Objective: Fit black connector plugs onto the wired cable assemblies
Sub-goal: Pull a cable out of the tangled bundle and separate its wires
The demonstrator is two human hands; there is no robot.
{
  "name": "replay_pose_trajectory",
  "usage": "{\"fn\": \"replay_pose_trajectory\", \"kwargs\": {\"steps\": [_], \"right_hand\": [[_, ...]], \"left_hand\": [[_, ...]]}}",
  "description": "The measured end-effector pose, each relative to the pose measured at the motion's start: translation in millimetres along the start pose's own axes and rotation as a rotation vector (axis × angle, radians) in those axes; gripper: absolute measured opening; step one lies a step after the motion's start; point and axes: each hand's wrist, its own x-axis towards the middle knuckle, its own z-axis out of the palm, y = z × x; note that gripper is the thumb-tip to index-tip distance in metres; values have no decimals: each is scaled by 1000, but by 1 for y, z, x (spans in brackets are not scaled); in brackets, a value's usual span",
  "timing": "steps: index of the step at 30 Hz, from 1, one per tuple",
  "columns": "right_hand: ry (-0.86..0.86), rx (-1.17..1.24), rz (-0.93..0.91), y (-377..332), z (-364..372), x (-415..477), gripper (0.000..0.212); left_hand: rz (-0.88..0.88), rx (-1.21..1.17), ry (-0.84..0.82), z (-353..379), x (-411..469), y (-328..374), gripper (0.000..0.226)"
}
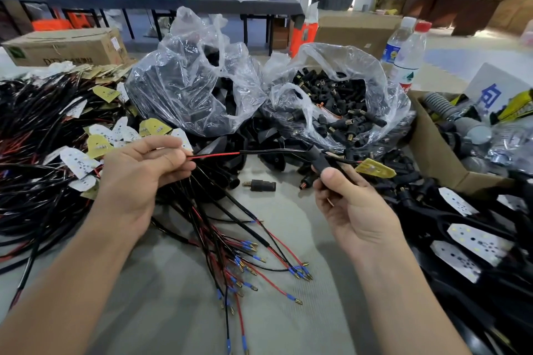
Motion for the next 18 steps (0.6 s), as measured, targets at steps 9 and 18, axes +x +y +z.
{"fn": "replay_pose_trajectory", "kwargs": {"steps": [9,18], "right_hand": [[32,174,65,-10,-11,3,27],[-119,88,-99,-15,-19,6,34]], "left_hand": [[-39,34,102,-28,12,2,26],[199,657,323,-13,1,2,23]]}}
